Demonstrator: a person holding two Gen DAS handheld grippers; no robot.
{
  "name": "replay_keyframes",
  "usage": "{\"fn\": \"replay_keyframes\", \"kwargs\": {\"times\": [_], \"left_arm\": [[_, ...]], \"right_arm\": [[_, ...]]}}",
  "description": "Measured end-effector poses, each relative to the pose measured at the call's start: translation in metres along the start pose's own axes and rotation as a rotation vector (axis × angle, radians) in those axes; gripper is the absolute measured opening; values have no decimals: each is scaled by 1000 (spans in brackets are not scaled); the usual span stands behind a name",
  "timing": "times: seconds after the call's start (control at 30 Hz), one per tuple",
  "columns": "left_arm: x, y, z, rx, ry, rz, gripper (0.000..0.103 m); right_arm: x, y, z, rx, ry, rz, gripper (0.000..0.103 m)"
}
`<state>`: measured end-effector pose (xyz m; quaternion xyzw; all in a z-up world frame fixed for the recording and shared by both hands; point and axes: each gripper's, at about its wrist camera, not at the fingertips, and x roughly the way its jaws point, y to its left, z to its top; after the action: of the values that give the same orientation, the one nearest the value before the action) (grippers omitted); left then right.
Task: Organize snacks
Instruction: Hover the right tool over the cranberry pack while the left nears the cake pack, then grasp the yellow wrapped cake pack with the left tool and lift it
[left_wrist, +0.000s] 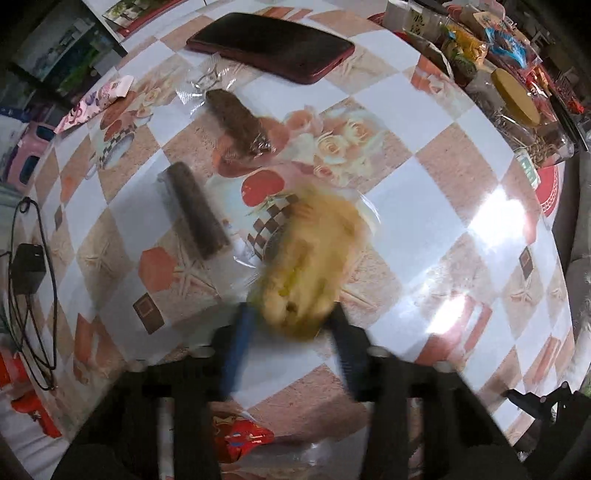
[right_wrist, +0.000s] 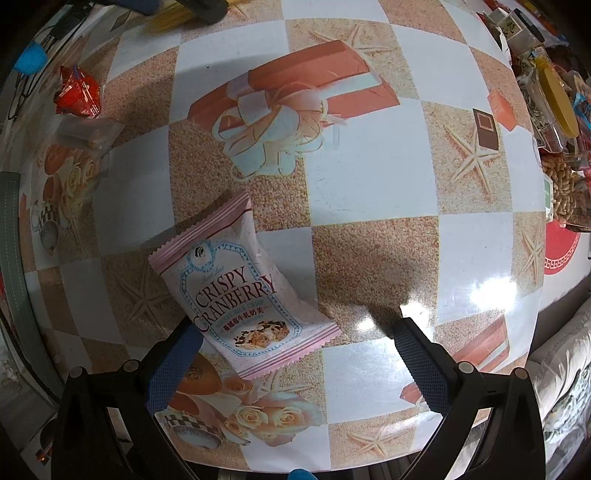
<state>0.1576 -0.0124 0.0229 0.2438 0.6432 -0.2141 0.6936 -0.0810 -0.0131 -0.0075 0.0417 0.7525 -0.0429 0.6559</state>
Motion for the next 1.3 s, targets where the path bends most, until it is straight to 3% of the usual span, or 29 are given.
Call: {"fn": "replay_keyframes", "kwargs": {"times": [0.17,0.3,0.43,0.6,0.67,0.7,0.73,0.8,0.87,1.07,1.2,1.27,1.3], "left_arm": [[-13,1,-12,-59,-25,-43,34],[-31,9,-33,-131,-50,-90,18],[-46,10,-70,-167,-65,-117,18],[-51,7,-120,-231,-20,-133,18],[-49,16,-114,-231,-19,-141,20],[-50,17,-109,-226,-23,-140,32],[-51,14,-107,-217,-25,-135,55],[-52,14,-99,-203,-51,-101,70],[-51,16,-88,-184,-68,-87,70],[-16,-1,-32,-124,-22,-54,70],[4,-8,-14,-136,14,-33,70],[5,-9,-12,-160,5,-47,64],[3,-9,-12,-161,-9,-47,46]], "right_arm": [[0,0,0,-1,-5,0,103],[-1,-1,-1,0,-14,-1,103],[-1,-1,-1,-1,-15,-2,103],[-1,0,-1,0,-13,-2,103],[-1,0,0,0,-11,-2,103],[-1,0,0,-1,-13,-2,103],[-1,0,0,-1,-12,-2,103],[0,0,0,-1,-11,-2,103],[0,0,0,-1,-12,-2,103],[0,0,-2,-2,-21,-2,103],[-1,0,-1,-3,-20,-2,103],[-1,0,-2,-3,-20,-2,103],[-1,-1,-2,-4,-20,-1,103]]}}
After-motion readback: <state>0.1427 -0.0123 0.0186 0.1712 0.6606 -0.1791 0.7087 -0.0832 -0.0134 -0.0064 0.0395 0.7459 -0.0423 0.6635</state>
